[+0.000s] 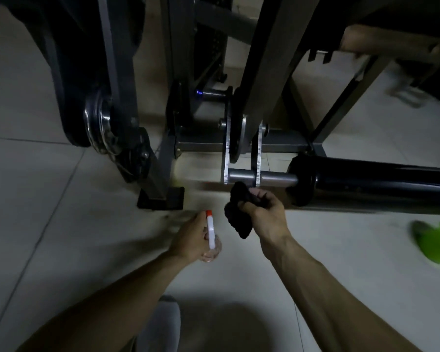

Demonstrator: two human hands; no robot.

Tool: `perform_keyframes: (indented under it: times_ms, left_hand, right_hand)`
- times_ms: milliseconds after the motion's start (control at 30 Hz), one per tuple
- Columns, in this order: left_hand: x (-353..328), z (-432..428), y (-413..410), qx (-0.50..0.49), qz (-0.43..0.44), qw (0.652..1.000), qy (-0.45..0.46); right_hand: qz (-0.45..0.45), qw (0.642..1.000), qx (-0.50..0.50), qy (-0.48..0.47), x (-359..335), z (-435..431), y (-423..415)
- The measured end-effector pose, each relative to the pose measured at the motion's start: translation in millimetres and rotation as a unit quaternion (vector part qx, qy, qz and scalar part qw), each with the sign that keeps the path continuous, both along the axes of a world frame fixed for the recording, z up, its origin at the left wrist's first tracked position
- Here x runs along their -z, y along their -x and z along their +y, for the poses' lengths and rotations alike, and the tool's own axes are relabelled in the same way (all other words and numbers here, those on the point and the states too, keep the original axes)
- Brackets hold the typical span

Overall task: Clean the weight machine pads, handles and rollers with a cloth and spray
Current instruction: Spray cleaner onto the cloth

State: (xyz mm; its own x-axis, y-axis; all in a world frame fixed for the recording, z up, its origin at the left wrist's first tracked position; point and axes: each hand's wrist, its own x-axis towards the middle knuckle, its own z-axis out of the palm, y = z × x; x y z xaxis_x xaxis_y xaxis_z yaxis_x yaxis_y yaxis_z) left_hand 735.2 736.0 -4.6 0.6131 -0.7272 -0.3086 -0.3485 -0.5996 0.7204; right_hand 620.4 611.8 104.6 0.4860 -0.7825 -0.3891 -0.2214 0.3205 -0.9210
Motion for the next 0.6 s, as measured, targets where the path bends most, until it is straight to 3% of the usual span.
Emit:
perform_keyframes:
  times_ms: [233,267,333,400,467,600]
  left_hand:
    - [-3.2,3.6,-22.8,0.055,0.073,0.988,-0.125]
    - [-12.9,0.8,-29.7,0.029,0.067,0.992,-0.102]
    - [-49.4,-8.7,-38.8,-0.096,0.108,0.989,0.038]
    - [-111.1,-18.4,-35.5,-0.237,0.241,0.921,0.192]
    - [-162.3,-27.9,-31.0,-0.269,0.365,0.854,0.255]
    - [-201.0,-38.6,-40.4,-0.284,0.374,0.831,0.298]
  right_hand:
    - [-0.039,0.999,-0.024,0.008,-21.5,4.2,-15.2]
    - [-0.044,0.999,-0.020,0.014,-28.4,5.3,-19.3]
    - [-0.057,0.998,-0.014,0.027,-46.7,8.1,-28.6]
    - [-0.065,0.996,-0.015,0.053,-67.0,10.8,-40.9]
    - [-0.072,0.994,-0.024,0.080,-86.0,13.8,-54.5]
    - [-0.086,0.987,-0.091,0.100,-113.3,18.8,-73.1]
